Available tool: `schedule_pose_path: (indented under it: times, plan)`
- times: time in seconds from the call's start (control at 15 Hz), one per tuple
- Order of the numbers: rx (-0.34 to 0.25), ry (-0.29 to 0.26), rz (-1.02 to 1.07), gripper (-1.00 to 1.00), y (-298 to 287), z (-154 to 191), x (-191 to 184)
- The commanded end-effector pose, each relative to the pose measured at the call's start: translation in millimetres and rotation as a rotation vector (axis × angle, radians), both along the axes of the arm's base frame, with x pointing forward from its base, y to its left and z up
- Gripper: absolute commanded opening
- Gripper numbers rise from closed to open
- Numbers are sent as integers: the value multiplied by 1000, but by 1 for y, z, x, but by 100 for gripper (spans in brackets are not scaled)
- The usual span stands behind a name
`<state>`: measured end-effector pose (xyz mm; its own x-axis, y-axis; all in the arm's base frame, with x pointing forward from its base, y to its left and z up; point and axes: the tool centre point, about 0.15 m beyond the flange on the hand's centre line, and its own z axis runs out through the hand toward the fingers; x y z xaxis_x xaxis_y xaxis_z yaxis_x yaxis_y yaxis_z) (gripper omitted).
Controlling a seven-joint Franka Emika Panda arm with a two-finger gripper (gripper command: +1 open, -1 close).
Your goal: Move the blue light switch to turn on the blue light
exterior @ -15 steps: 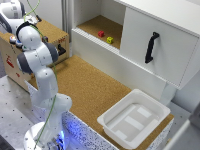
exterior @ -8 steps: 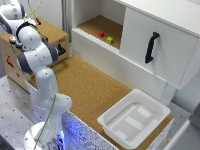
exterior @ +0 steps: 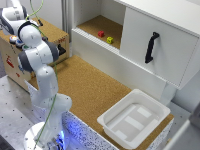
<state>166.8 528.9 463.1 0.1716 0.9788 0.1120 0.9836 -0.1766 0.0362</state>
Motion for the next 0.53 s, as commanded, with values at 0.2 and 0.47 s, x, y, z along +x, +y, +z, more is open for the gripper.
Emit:
schedule_pose_path:
  times: [0.2,0.47]
  plan:
    - [-106,-131,-49,100,7,59,-6]
    - [-116,-245,-49,100,-7,123,8]
